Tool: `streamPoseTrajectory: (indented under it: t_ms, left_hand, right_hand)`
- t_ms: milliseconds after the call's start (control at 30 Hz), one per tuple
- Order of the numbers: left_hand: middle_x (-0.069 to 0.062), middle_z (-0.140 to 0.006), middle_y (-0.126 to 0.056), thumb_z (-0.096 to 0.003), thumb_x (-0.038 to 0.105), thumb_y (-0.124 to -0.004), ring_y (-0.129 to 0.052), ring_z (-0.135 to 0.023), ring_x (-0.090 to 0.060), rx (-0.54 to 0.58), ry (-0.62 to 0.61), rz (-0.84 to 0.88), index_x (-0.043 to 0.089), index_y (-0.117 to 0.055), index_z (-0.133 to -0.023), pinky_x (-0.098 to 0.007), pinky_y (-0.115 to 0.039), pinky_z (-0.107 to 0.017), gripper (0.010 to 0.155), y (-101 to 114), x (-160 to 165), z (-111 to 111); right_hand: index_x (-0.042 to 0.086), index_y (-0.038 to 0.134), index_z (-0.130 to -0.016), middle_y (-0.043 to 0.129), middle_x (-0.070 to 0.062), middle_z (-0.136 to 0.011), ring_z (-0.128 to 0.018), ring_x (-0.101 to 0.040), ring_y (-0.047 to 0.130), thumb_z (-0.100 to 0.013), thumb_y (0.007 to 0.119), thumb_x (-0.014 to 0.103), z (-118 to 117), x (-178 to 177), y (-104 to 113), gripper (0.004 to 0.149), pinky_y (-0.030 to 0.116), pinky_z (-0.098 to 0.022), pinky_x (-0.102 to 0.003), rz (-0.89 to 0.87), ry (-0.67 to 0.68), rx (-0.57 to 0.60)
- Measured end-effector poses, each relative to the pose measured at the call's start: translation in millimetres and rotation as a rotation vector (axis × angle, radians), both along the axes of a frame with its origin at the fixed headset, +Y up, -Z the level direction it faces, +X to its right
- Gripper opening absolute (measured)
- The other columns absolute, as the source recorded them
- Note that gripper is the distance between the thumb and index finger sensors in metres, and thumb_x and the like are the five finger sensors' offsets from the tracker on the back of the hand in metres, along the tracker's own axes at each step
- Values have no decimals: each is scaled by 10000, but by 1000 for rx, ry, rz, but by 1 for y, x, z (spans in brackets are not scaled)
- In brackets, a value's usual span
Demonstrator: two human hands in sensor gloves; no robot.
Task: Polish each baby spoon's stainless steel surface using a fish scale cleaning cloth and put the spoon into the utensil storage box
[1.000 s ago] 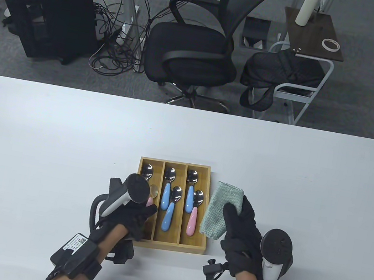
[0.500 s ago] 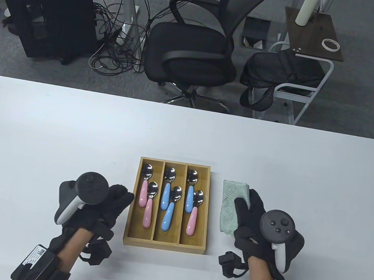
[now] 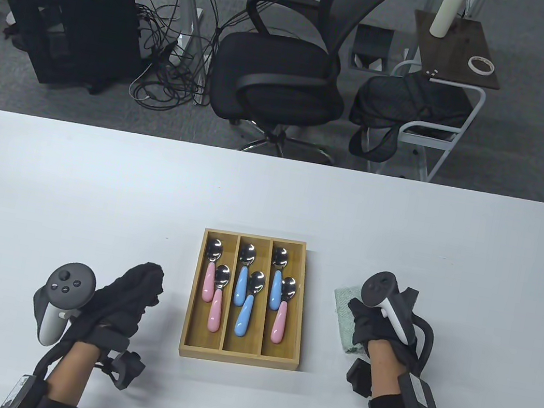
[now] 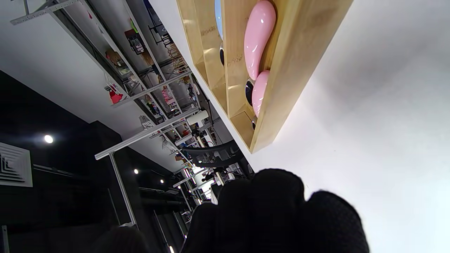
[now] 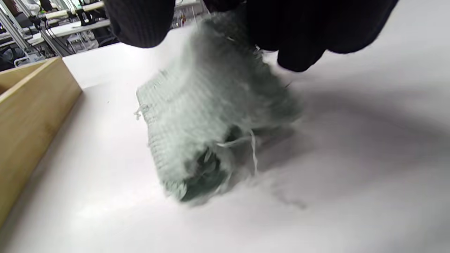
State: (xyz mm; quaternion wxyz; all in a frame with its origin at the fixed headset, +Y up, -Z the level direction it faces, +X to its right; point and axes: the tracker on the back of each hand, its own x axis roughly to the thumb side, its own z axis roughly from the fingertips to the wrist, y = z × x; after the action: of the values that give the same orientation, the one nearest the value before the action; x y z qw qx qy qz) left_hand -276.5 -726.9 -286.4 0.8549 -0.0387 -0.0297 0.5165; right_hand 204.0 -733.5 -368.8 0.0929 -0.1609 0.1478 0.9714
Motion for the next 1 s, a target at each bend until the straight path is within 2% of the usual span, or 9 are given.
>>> streamPoseTrajectory:
  t_ms: [133, 267, 400, 500, 567, 700, 733, 833, 1000]
  left_hand:
    - [-135, -1002, -768, -638, 563, -553, -887, -827, -377, 70, -21, 7, 70, -600, -1099, -575, -757, -606, 676, 4, 2, 4]
    - [-120, -1030, -751, -636, 574, -540, -851, -886, -388, 153, -29, 41, 98, -589, -1108, -594, -725, -645, 672, 11, 8, 9]
    - [-103, -1057, -732, -633, 585, -504, -822, -933, -386, 224, -26, 81, 119, -570, -1118, -592, -704, -676, 676, 13, 14, 14]
    - [-96, -1089, -697, -631, 603, -469, -782, -975, -389, 234, -33, 153, 131, -535, -1136, -595, -683, -698, 694, 9, 21, 14]
    - [-117, -1109, -671, -627, 606, -471, -750, -996, -408, 240, -49, 214, 130, -520, -1145, -608, -661, -706, 705, 7, 29, 15]
    - [-130, -1137, -632, -625, 619, -455, -714, -1020, -423, 267, -84, 159, 128, -488, -1160, -614, -641, -717, 727, 11, 33, 19]
    - [-129, -1138, -631, -624, 622, -452, -713, -1022, -420, 273, -87, 148, 129, -488, -1159, -613, -641, -718, 728, 12, 32, 19]
    - [-135, -1135, -635, -624, 623, -453, -711, -1020, -428, 249, -84, 178, 125, -493, -1159, -617, -639, -714, 732, 10, 31, 18]
    - [-136, -1116, -665, -634, 595, -446, -733, -1007, -420, 233, -66, 190, 116, -527, -1144, -615, -649, -708, 704, 7, 28, 17]
  right_hand:
    - [14, 319, -1132, 385, -379, -1106, -925, -617, 617, -640, 562, 546, 12, 2, 27, 765, 614, -643, -685, -3, 19, 100]
    - [19, 319, -1135, 400, -356, -1113, -940, -592, 621, -651, 516, 542, 40, -9, 53, 739, 619, -658, -663, -223, 71, 267]
    - [24, 325, -1138, 420, -322, -1126, -964, -562, 617, -655, 485, 548, 68, -23, 63, 730, 609, -679, -644, -465, 162, 400]
    - [39, 326, -1142, 431, -300, -1133, -986, -540, 601, -659, 466, 549, 82, -33, 57, 716, 591, -697, -634, -666, 227, 468]
    - [40, 335, -1141, 447, -288, -1133, -989, -527, 609, -660, 458, 549, 89, -41, 43, 711, 594, -700, -629, -838, 245, 486]
    - [40, 307, -1151, 414, -286, -1152, -1013, -543, 555, -654, 408, 584, 94, -54, 14, 744, 570, -702, -656, -1057, 331, 391]
    - [45, 294, -1156, 388, -287, -1161, -1024, -555, 520, -650, 398, 589, 96, -56, 10, 750, 544, -706, -674, -1082, 382, 347]
    - [41, 287, -1156, 411, -273, -1159, -1036, -521, 515, -645, 371, 603, 99, -58, 6, 764, 544, -711, -658, -1047, 405, 371]
    - [32, 288, -1150, 429, -260, -1149, -1032, -501, 527, -642, 362, 606, 99, -54, 1, 770, 545, -715, -629, -1088, 362, 362]
